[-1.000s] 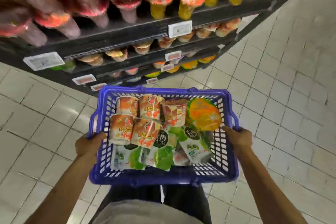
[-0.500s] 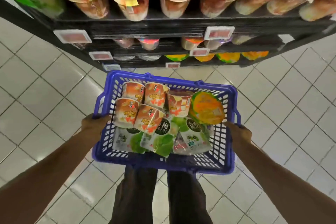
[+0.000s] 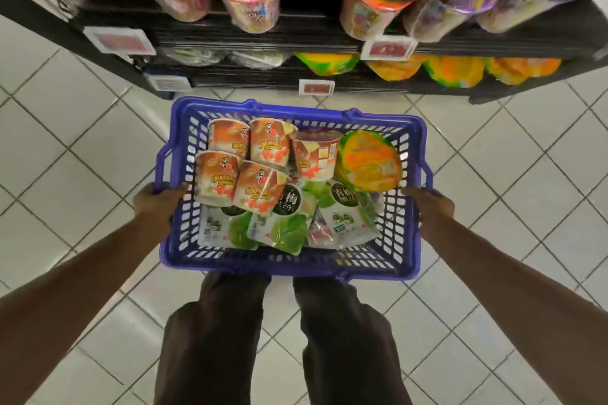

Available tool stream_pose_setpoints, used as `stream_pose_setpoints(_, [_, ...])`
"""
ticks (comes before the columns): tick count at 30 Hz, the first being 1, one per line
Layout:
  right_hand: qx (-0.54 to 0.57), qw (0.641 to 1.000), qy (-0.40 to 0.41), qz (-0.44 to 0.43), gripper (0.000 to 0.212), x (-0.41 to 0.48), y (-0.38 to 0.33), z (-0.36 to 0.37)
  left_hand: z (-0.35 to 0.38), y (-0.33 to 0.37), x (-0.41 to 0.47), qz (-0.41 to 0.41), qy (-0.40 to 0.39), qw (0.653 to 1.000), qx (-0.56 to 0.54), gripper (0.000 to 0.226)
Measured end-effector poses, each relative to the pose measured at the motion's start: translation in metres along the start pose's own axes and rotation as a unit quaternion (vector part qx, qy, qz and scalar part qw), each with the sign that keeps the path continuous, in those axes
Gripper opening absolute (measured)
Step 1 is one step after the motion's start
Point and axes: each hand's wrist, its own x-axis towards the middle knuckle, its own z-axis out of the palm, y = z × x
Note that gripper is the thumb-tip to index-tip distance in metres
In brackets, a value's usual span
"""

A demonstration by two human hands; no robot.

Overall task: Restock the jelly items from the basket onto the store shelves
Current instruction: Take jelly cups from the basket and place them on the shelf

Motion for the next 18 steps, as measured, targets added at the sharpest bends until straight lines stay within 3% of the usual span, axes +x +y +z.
stream_pose_setpoints(11, [-0.004, 1.000, -0.026, 0.008, 0.018, 0.030, 0.007, 0.015, 0.013, -0.015, 0.025, 0.005, -0.041, 0.999, -0.006, 0.023])
stream_pose_setpoints(18, [-0.085, 0.995, -0.041, -0.026, 0.028, 0.034, 0.000, 0.003, 0.007, -0.006, 0.024, 0.036, -0.063, 0.993, 0.093, 0.015])
